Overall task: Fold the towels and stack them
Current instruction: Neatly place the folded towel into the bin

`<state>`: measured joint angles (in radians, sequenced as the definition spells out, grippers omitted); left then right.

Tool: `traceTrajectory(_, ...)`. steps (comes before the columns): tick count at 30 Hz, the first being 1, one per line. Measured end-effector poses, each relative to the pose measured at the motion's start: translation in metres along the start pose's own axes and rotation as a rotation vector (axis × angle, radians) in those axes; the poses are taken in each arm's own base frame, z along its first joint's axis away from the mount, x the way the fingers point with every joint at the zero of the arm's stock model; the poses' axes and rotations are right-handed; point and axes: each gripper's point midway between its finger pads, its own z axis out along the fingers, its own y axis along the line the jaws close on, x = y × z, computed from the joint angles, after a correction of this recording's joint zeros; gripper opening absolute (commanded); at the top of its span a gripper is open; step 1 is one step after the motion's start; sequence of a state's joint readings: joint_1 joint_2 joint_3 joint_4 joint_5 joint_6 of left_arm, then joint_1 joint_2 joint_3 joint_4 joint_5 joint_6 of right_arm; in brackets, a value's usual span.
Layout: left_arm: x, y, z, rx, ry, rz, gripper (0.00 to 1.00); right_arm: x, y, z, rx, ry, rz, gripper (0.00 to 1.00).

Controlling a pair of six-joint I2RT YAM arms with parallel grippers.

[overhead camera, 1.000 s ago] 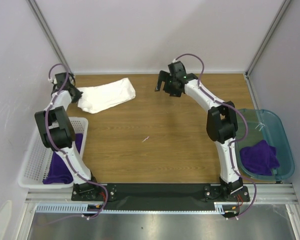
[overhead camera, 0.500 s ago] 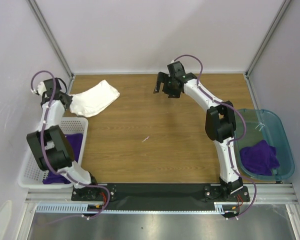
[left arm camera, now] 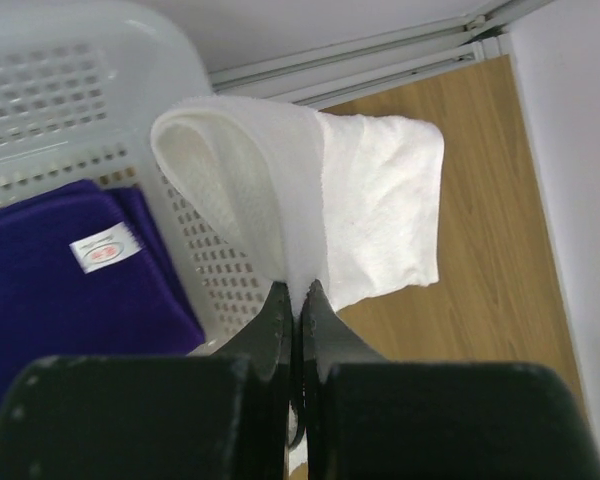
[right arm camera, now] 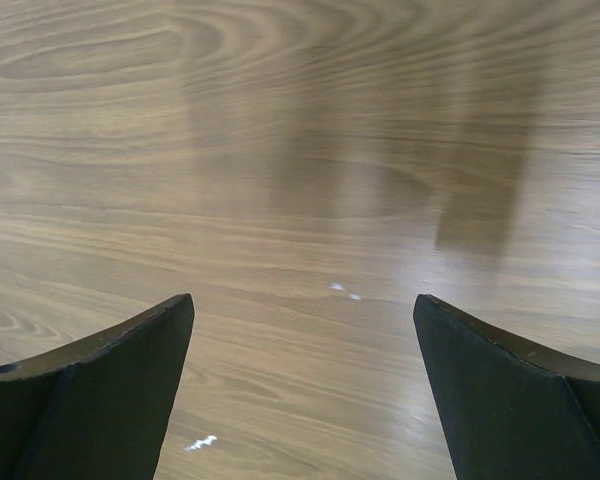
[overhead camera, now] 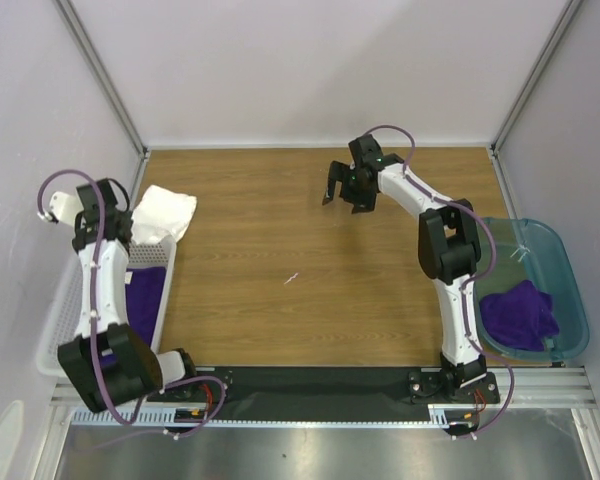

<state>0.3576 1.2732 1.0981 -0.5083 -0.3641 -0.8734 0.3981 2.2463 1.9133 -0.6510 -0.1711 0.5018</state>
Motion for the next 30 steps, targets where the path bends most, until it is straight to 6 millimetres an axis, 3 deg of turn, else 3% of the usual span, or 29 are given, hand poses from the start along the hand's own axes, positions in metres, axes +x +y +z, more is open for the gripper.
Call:
traceTrajectory(7,0.007,0.052,-0.019,-0.069,0.001,0.005,0.0,-0.011,-0.016,-0.023,0.011,-0.022,-0.011,1.0)
traceTrajectory(14,0.001,0.106,-0.03,-0.175,-0.013,0.034,0.01,0.001,-0.026,-0.034,0.023,-0.001,-0.015,1.0)
traceTrajectory(19,0.008,0.131,-0.04,-0.211,-0.025,0.031,0.0,0.007,-0.047,-0.031,0.045,0.03,0.019,1.0)
traceTrajectory(24,0.023,0.155,-0.045,-0.272,-0.004,0.045,0.0,-0.001,-0.063,-0.034,0.06,0.019,0.051,1.0)
traceTrajectory(30,0.02,0.175,-0.063,-0.306,-0.069,0.045,0.0,-0.003,-0.067,-0.035,0.064,0.015,0.059,1.0)
